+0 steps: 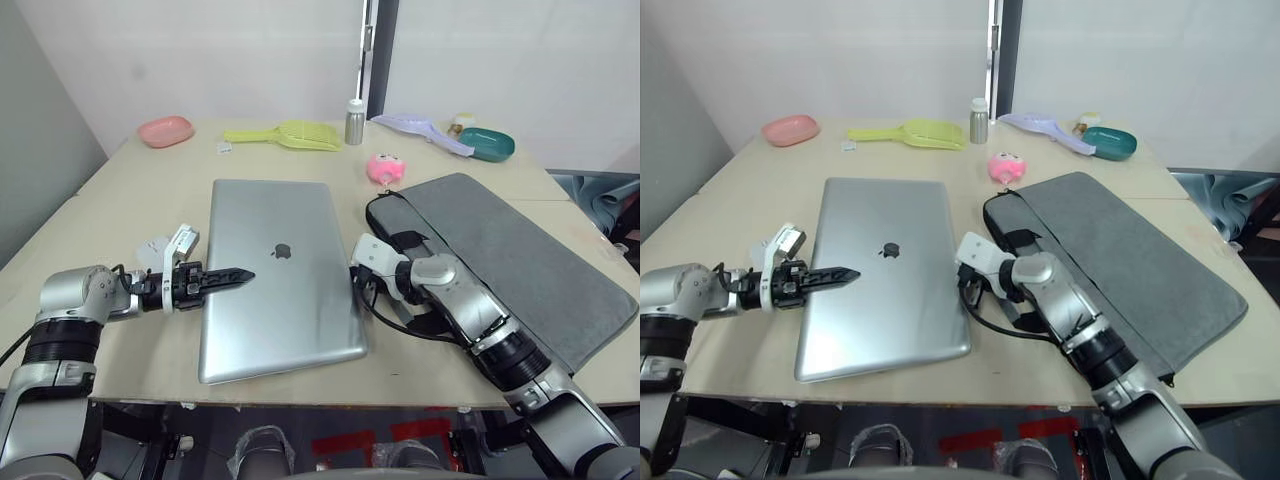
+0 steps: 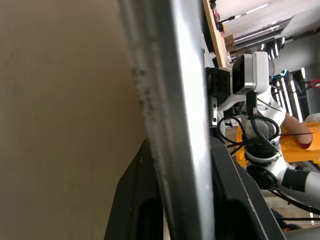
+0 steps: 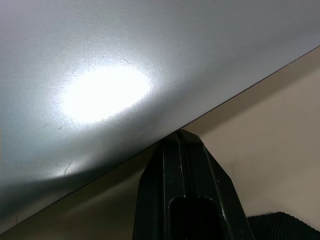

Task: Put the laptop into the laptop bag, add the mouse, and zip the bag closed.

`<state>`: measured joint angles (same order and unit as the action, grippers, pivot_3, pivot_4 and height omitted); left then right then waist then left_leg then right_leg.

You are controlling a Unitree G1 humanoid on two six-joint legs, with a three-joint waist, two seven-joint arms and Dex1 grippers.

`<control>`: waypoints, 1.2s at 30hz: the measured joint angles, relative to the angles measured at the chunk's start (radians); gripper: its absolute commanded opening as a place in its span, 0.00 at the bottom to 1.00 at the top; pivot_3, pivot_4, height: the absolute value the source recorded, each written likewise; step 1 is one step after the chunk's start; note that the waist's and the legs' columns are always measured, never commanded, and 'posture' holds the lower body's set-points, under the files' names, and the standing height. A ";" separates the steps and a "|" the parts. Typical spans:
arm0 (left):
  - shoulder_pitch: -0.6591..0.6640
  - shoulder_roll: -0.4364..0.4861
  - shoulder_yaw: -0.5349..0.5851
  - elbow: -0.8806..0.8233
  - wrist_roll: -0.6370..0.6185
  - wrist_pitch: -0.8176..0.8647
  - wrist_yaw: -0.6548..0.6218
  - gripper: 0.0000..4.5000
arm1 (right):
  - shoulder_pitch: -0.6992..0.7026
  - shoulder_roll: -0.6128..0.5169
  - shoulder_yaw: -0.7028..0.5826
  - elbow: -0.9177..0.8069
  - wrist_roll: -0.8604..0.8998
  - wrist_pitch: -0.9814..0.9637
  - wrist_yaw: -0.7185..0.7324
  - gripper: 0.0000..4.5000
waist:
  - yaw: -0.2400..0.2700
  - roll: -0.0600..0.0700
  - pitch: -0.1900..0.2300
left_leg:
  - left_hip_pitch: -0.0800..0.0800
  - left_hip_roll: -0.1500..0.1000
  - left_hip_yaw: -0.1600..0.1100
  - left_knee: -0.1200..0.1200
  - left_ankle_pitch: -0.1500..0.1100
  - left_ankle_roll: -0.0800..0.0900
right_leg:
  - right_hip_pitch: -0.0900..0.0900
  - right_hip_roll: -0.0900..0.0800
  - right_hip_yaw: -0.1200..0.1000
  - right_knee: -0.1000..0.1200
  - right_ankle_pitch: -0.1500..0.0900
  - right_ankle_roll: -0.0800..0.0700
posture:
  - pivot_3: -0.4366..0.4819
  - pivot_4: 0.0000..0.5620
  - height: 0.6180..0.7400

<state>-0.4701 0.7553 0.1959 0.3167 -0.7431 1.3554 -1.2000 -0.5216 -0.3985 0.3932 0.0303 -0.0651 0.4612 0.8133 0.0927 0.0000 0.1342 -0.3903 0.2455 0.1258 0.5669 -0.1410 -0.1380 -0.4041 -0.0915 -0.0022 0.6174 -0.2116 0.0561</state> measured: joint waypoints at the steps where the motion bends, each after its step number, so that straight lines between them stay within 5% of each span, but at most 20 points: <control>1: 0.008 -0.002 0.011 -0.016 -0.012 0.016 0.013 0.09 | 0.001 0.000 -0.001 0.000 0.000 -0.001 0.000 0.00 | 0.000 0.000 0.000 | 0.000 0.000 0.000 0.000 0.000 0.000 | 0.000 0.000 0.000 0.000 0.000 0.000 | 0.48 0.27 1.00; 11: 0.093 -0.050 0.193 -0.176 -0.140 0.251 0.215 0.09 | 0.073 -0.027 -0.113 -0.095 0.097 0.065 -0.013 0.00 | -0.003 0.000 0.002 | -0.001 0.000 -0.001 -0.002 0.000 0.000 | 0.000 0.000 -0.001 -0.002 0.000 0.000 | 0.48 0.27 1.00; 24: 0.211 -0.112 0.252 -0.245 -0.345 0.254 0.406 0.09 | 0.362 -0.209 -0.407 -0.454 0.211 0.217 -0.081 0.94 | 0.000 0.000 0.002 | -0.001 0.000 -0.001 -0.003 0.000 0.001 | 0.000 0.001 -0.001 -0.004 0.000 0.000 | 0.48 0.27 1.00; 34: 0.228 -0.142 0.248 -0.262 -0.435 0.254 0.509 0.09 | 0.429 -0.230 -0.410 -0.489 0.218 0.300 -0.157 0.94 | -0.006 0.000 0.003 | 0.000 0.000 0.000 -0.003 -0.001 0.001 | 0.000 0.001 0.000 -0.003 0.000 0.000 | 0.48 0.27 1.00; 36: 0.217 -0.142 0.241 -0.262 -0.440 0.254 0.516 0.09 | 0.429 -0.223 -0.403 -0.489 0.214 0.312 -0.179 0.77 | -0.005 0.000 0.002 | 0.000 0.000 0.000 -0.003 0.000 0.001 | 0.000 0.001 0.000 -0.003 0.000 0.000 | 0.48 0.27 1.00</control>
<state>-0.2528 0.6137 0.4365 0.0546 -1.1827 1.6098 -0.6844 -0.0925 -0.6217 -0.0096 -0.4584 0.1493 0.7734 0.6347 0.0878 -0.0004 0.1367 -0.3903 0.2458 0.1257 0.5638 -0.1414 -0.1369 -0.4042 -0.0906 -0.0022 0.6142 -0.2118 0.0564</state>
